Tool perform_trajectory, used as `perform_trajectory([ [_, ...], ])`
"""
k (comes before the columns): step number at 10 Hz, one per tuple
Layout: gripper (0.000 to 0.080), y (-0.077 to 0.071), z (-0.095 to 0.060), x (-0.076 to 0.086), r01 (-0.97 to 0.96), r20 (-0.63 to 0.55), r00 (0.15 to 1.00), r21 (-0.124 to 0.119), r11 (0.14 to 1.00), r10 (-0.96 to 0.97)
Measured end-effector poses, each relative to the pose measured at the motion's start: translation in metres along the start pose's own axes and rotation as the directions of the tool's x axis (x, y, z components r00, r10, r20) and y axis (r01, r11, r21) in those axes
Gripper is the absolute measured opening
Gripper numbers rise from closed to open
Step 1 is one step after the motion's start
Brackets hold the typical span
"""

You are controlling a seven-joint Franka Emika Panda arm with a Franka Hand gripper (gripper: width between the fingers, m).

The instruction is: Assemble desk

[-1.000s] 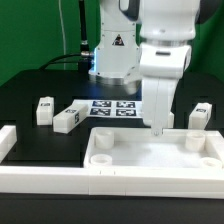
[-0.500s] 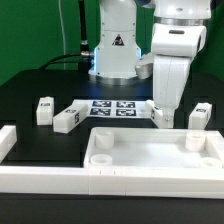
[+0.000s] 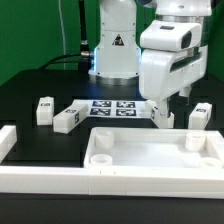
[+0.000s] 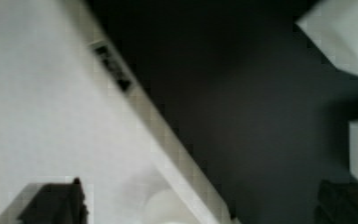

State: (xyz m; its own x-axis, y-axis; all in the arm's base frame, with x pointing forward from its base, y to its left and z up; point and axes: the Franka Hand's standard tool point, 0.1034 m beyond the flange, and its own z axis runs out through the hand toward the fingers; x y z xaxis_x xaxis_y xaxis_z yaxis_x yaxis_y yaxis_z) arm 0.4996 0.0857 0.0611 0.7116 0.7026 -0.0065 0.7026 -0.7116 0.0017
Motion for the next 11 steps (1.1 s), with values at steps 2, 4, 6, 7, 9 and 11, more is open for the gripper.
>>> perform_trajectory([
  [2, 0.0649, -0.005, 0.0, 0.003, -0.139, -0.002, 0.99, 0.008, 0.99, 0.139],
  [4, 0.0649, -0.007, 0.0, 0.004, -0.259, -0.003, 0.966, 0.016, 0.966, 0.26],
  [6, 0.0649, -0.009, 0.0, 0.006, -0.408, -0.002, 0.913, 0.031, 0.912, 0.408],
  [7, 0.0649, -0.014, -0.001, 0.006, -0.56, 0.003, 0.828, 0.037, 0.828, 0.56],
  [9, 0.0649, -0.024, -0.002, 0.005, -0.737, 0.023, 0.676, 0.049, 0.674, 0.737],
  [11, 0.0649, -0.027, 0.0, 0.005, -0.833, 0.044, 0.552, 0.067, 0.549, 0.833],
])
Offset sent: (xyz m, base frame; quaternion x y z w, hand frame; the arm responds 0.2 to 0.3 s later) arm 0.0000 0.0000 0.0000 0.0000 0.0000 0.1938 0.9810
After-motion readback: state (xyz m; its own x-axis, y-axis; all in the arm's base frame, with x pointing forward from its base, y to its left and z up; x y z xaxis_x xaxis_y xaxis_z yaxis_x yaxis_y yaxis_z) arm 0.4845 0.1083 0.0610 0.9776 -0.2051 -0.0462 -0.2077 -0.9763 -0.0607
